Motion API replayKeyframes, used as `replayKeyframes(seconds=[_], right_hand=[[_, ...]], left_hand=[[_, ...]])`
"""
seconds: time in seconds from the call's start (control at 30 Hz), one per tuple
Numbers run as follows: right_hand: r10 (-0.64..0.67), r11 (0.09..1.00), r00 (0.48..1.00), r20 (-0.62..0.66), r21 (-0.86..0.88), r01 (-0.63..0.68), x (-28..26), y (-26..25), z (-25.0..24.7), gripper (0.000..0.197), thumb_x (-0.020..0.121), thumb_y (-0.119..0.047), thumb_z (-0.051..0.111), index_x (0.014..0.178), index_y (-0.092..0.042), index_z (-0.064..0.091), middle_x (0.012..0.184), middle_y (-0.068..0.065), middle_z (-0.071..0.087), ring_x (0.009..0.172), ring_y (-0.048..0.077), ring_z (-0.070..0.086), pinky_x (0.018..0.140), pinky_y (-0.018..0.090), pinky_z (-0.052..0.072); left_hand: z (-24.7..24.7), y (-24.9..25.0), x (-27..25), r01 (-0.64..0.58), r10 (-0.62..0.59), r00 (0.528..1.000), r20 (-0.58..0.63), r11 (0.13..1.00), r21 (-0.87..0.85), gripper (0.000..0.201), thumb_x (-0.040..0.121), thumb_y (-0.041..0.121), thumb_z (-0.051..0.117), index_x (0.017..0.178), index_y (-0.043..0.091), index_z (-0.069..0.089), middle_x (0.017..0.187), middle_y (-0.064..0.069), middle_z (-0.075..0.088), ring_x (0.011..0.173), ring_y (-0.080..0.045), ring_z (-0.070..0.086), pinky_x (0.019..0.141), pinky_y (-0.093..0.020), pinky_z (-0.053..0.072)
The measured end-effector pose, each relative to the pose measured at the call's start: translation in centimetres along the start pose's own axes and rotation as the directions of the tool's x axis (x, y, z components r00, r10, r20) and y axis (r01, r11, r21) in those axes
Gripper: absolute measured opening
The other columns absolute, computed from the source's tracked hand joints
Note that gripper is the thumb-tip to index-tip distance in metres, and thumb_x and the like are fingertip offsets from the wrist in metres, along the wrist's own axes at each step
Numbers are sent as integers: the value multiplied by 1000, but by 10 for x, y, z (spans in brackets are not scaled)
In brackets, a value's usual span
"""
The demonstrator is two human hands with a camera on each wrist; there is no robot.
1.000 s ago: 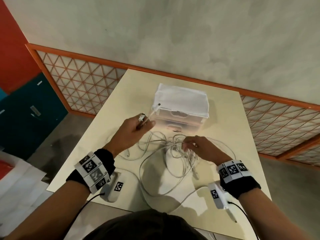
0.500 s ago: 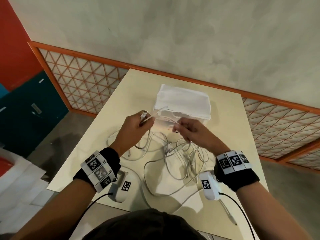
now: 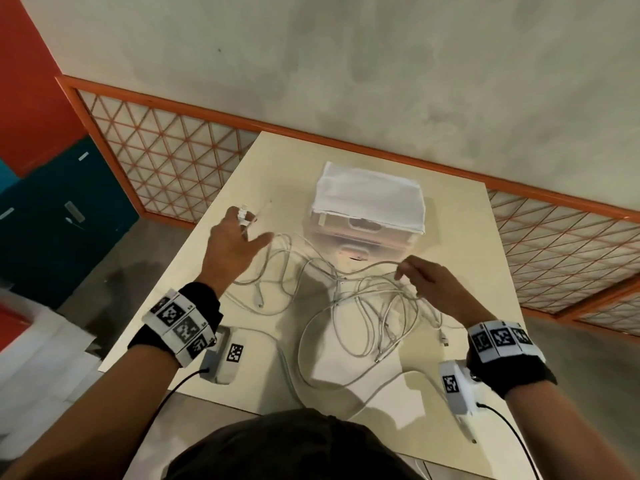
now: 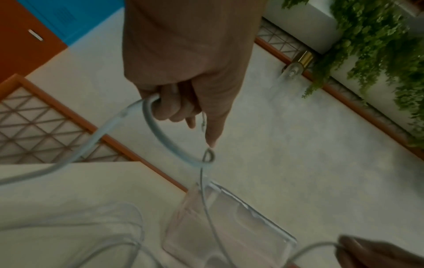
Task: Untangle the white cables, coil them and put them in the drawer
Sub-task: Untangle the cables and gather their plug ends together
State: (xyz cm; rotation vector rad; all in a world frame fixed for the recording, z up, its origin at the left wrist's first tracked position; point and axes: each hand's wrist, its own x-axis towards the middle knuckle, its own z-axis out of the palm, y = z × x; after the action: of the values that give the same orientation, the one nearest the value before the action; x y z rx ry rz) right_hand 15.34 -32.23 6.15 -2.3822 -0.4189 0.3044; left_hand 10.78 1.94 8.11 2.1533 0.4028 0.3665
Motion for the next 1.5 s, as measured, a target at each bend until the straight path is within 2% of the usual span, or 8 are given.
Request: replayKeyframes(seconds=[0.23,0.27,0.3,0.4,0.8,1.0,1.23,1.5], right_hand=[[-297,955,952,69,18,296,6,-88,1,25,93,-35,55,88,-19,74,83,-6,72,73,7,63,68,20,45],[-328,945,943,52,22,327,7,-97,0,26,92,-37,55,88,-20,74,83,-1,72,73,15,63,69,27,46],[-364,931,931,30,23,363,7,-104,-1,26,92,-38,55,87,-19,74,82,3,71,72,20,62,68,30,45],[-414,907,910,-15,80,414,6,-110,-5,27,91,-37,56,84,-18,73,81,6,70,72,25,61,68,35,45],[6,994,986,169,-112,13,-3,32,31,23,97,-9,46,92,-5,68,92,8,66,88,21,58,77,23,35],[17,967,999,27,-256,-9,3,39,33,22,100,-16,38,93,-19,59,93,-14,67,101,18,63,92,39,39],[-151,953,910,-387,187,238,22,-31,-19,24,102,-18,31,88,-18,50,71,-4,65,69,8,63,71,24,48],[-184,923,937,-296,276,268,0,-53,-42,23,100,-19,44,98,-14,66,62,-15,51,64,4,42,65,11,37]], left_hand=[[24,51,-36,-175,295,850,437,940,-294,25,96,25,54,121,23,57,50,-9,47,50,-3,21,47,-17,29],[25,58,-41,-172,321,818,477,928,-331,26,99,22,49,124,21,55,71,-3,59,88,7,32,48,-9,31],[27,63,-43,-147,332,795,508,918,-369,23,100,19,45,121,17,55,66,3,61,49,6,57,48,-6,32],[29,62,-45,-80,323,743,586,912,-402,26,101,24,41,97,13,64,41,11,30,38,-2,24,41,-15,23],[8,40,-25,-192,323,919,226,867,-461,31,100,13,46,70,12,52,51,0,21,42,-4,19,42,-14,23],[14,33,-27,-227,335,883,328,918,-326,31,97,16,53,66,16,55,40,8,33,38,-5,27,44,-14,25],[19,18,-33,-240,222,828,514,970,-33,28,90,28,63,64,18,65,51,12,59,48,-4,49,50,-12,35],[3,13,-28,-215,107,741,663,973,84,16,81,30,74,68,21,73,50,15,63,46,2,50,50,-10,35]])
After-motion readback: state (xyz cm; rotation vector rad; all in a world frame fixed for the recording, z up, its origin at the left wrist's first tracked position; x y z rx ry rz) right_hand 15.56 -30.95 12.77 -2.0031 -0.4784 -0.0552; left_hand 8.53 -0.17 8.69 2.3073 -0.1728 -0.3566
